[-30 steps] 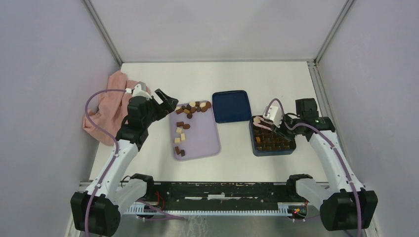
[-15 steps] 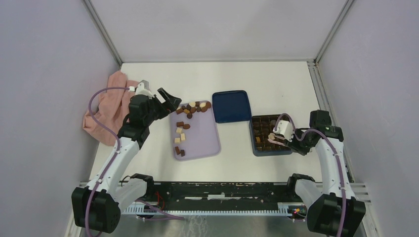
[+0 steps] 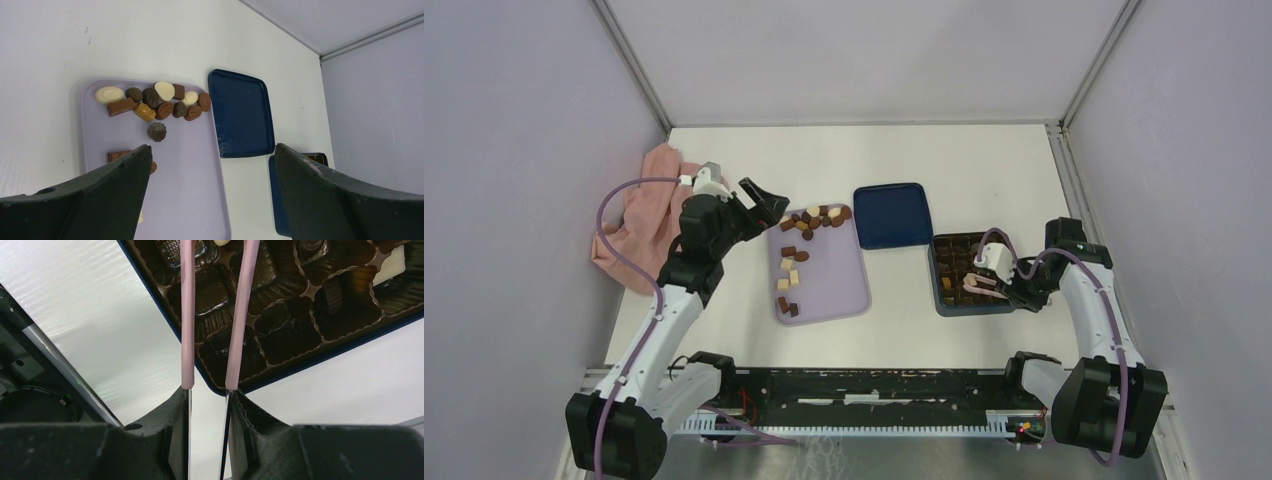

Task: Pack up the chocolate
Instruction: Place the fake chocolate in the packing box.

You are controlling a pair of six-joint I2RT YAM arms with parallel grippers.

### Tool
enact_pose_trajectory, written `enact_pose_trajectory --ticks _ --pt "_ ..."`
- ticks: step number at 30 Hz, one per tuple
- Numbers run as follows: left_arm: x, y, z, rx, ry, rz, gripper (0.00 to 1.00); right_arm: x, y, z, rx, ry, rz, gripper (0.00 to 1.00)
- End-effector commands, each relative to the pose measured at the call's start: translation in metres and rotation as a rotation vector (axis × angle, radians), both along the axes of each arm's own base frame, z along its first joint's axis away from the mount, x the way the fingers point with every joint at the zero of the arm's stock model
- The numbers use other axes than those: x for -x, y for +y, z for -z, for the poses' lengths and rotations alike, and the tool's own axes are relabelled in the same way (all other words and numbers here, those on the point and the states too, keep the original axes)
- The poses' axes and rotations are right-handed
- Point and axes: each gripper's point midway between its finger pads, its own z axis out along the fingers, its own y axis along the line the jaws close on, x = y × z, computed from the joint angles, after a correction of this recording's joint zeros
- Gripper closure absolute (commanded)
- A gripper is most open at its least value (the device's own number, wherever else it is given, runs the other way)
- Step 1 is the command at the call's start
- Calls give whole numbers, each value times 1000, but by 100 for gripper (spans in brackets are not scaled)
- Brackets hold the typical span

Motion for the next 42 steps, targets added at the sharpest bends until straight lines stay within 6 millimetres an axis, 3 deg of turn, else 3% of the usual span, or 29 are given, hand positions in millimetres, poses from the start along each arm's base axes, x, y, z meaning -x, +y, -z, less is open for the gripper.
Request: enact_pose_trajectory --ticks 1,11,19,23,26,32,36,42 --pt "2 1 -9 33 -26 -21 3 -13 2 -7 -1 -49 -30 68" --pt "-1 1 -12 27 -27 -22 3 -23 6 -15 -29 -65 -18 61" --pt "-1 1 -13 27 -29 -22 3 -33 12 -32 -57 -96 -24 61" --pt "-1 1 -16 27 -34 -23 3 -41 26 -48 -103 -125 -47 61" --pt "0 2 -15 24 -32 -25 3 -51 54 -61 -161 -152 -90 61" --pt "4 6 -19 4 -27 -42 3 -68 137 -72 -274 -192 -244 61" --pt "9 16 -17 -22 0 -86 3 -73 188 -71 -285 -192 -346 61" --pt "21 34 5 -49 102 -183 5 -85 264 -58 -216 -191 -450 61"
